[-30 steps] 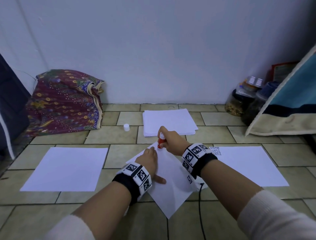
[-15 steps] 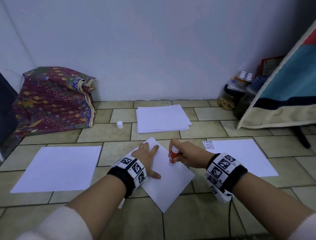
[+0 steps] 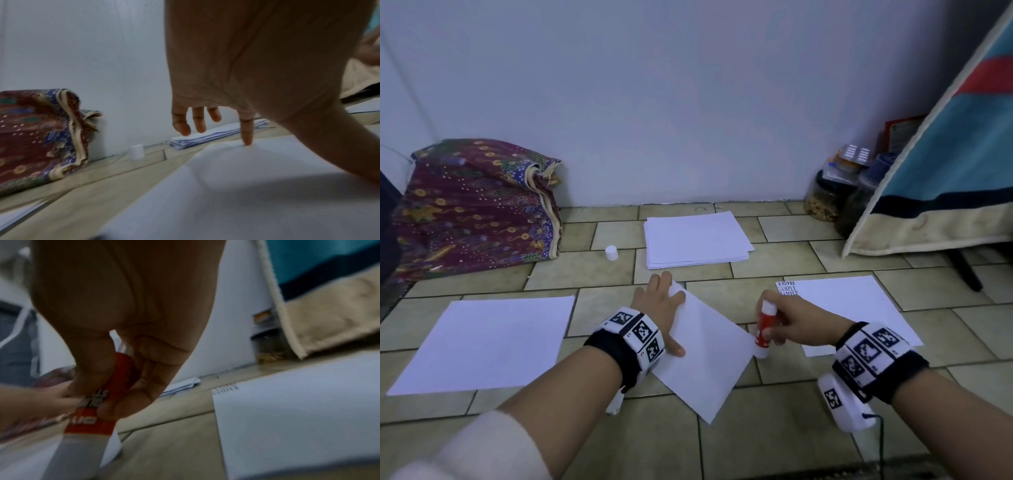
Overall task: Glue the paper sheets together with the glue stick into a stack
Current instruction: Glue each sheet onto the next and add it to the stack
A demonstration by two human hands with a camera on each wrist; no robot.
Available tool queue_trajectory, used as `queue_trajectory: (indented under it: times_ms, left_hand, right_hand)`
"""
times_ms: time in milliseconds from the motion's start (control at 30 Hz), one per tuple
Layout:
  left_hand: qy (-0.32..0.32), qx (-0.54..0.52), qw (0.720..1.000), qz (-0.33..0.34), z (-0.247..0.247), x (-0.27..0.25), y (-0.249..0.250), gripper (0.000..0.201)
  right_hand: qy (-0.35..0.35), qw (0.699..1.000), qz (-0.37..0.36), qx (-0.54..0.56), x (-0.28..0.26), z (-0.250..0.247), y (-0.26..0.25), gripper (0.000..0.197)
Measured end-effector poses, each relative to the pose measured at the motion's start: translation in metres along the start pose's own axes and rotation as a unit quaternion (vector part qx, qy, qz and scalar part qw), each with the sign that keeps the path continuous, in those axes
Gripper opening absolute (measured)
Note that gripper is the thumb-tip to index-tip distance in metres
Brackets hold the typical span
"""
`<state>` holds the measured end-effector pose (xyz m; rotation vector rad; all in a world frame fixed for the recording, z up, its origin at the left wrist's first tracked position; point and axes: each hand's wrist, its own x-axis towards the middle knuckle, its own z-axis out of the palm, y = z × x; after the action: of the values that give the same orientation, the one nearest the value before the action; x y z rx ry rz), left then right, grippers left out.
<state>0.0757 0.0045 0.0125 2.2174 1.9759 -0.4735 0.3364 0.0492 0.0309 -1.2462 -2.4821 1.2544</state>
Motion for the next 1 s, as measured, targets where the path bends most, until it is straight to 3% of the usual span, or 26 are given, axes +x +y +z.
queue_trajectory:
  times_ms: [100,167,267,333,500,633,800,900,1000]
  left_hand:
    - [0.013,0.0,1.0,0.022,-0.005,-0.001,0.005,0.107]
    - [0.009,-0.046,0.994,0.102,-0.007,0.0,0.009,0.101]
    - [-0.042,-0.028,0.969,0.241,-0.013,-0.003,0.017,0.089]
    - [-0.073,0.024,0.962,0.263,-0.014,-0.002,0.019,0.083]
    - [-0.054,0.015,0.99,0.131,-0.014,-0.003,0.004,0.075]
    - [-0.014,-0.034,0.999,0.018,-0.006,-0.003,-0.001,0.083]
    - [-0.02,-0.091,0.996,0.008,0.0,0.003,0.0,0.082]
    - [-0.021,-0.091,0.996,0.002,0.0,0.002,0.0,0.08]
    - [-0.02,-0.102,0.995,0.004,0.002,0.002,-0.002,0.084]
  right_hand:
    - [0.097,0.964,0.062,0.24,0.004,-0.003,0.003,0.013]
    - [0.131,0.918,0.092,0.364,0.009,-0.003,0.0,0.008]
    - [0.159,0.869,0.121,0.452,0.022,-0.002,-0.007,0.01]
    - [0.173,0.86,0.125,0.464,0.031,0.0,-0.012,0.009]
    - [0.21,0.871,0.117,0.428,0.05,0.005,-0.024,0.011]
    - [0.251,0.896,0.128,0.344,0.07,0.014,-0.032,0.013]
    - [0.273,0.924,0.112,0.244,0.104,0.036,-0.048,0.015]
    - [0.244,0.957,0.096,0.121,0.115,0.044,-0.065,0.026]
    - [0.201,0.978,0.058,0.025,0.12,0.046,-0.074,0.023]
